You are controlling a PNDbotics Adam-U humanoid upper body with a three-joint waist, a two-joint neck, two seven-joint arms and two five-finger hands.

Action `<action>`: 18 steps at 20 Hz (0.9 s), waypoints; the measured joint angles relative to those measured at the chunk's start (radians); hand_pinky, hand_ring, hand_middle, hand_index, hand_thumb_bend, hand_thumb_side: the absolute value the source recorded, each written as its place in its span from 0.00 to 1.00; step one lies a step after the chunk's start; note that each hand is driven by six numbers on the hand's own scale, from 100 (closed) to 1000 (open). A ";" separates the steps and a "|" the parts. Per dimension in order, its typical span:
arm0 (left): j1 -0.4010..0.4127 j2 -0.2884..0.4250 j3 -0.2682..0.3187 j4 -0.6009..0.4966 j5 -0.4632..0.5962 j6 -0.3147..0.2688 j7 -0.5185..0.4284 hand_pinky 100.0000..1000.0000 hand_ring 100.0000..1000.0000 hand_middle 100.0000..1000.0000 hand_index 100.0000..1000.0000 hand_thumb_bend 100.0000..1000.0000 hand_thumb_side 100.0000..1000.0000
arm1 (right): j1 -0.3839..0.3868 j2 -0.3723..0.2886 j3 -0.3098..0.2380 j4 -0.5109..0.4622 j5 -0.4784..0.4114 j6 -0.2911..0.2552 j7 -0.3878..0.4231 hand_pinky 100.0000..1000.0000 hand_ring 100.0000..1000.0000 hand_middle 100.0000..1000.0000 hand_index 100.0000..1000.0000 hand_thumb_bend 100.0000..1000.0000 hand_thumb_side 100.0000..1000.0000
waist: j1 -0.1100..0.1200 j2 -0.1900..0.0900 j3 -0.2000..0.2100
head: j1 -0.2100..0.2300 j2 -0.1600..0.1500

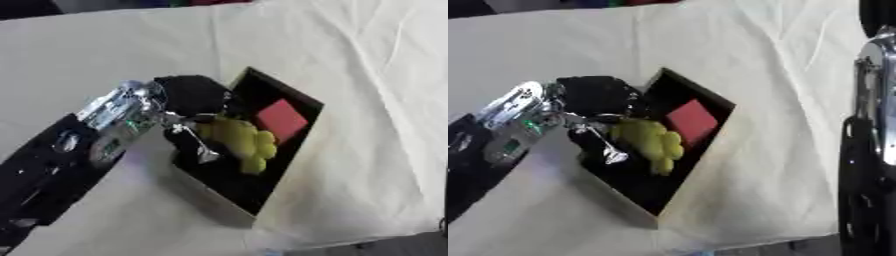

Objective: Pick up objects on the table and place them in the box.

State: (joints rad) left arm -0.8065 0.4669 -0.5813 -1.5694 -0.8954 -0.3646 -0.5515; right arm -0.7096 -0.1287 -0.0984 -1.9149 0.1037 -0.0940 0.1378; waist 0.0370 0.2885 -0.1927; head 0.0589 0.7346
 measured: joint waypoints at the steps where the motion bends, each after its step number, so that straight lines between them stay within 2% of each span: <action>1: 0.000 0.000 0.000 -0.001 -0.007 -0.003 0.001 0.64 0.75 0.77 0.90 0.39 0.62 | 0.001 0.000 0.000 -0.001 0.000 0.000 0.000 0.82 0.74 0.49 0.69 0.00 0.89 | 0.000 0.000 0.000 | 0.000 0.000; 3: 0.000 0.000 0.003 -0.008 -0.022 -0.003 0.002 0.65 0.76 0.77 0.90 0.40 0.62 | 0.006 0.000 0.000 -0.002 0.000 0.001 -0.001 0.82 0.74 0.49 0.69 0.00 0.89 | 0.000 -0.002 0.000 | -0.001 0.000; 8: 0.000 0.002 0.014 -0.031 -0.069 0.005 0.009 0.65 0.76 0.77 0.89 0.35 0.59 | 0.009 0.000 0.000 -0.003 0.000 0.003 -0.003 0.82 0.74 0.49 0.69 0.00 0.89 | 0.001 -0.008 0.001 | -0.004 0.000; 11: 0.000 0.008 0.022 -0.044 -0.078 0.009 0.013 0.65 0.76 0.77 0.89 0.33 0.60 | 0.015 0.000 0.000 -0.003 0.000 0.006 -0.006 0.82 0.74 0.49 0.69 0.00 0.89 | 0.003 -0.016 0.003 | -0.005 0.002; 14: 0.000 0.018 0.034 -0.063 -0.070 0.018 0.012 0.64 0.75 0.76 0.89 0.26 0.58 | 0.019 0.001 0.000 -0.006 0.000 0.007 -0.007 0.82 0.74 0.49 0.69 0.00 0.89 | 0.004 -0.023 0.005 | -0.005 0.003; 18: 0.000 0.029 0.061 -0.112 -0.027 0.041 0.008 0.62 0.73 0.75 0.88 0.15 0.49 | 0.027 0.005 0.000 -0.012 0.001 0.010 -0.009 0.81 0.74 0.49 0.69 0.00 0.89 | 0.004 -0.034 0.008 | -0.006 0.003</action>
State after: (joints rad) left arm -0.8066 0.4958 -0.5200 -1.6810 -0.9228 -0.3233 -0.5437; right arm -0.6828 -0.1240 -0.0988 -1.9270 0.1043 -0.0842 0.1286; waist 0.0405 0.2550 -0.1850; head 0.0531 0.7372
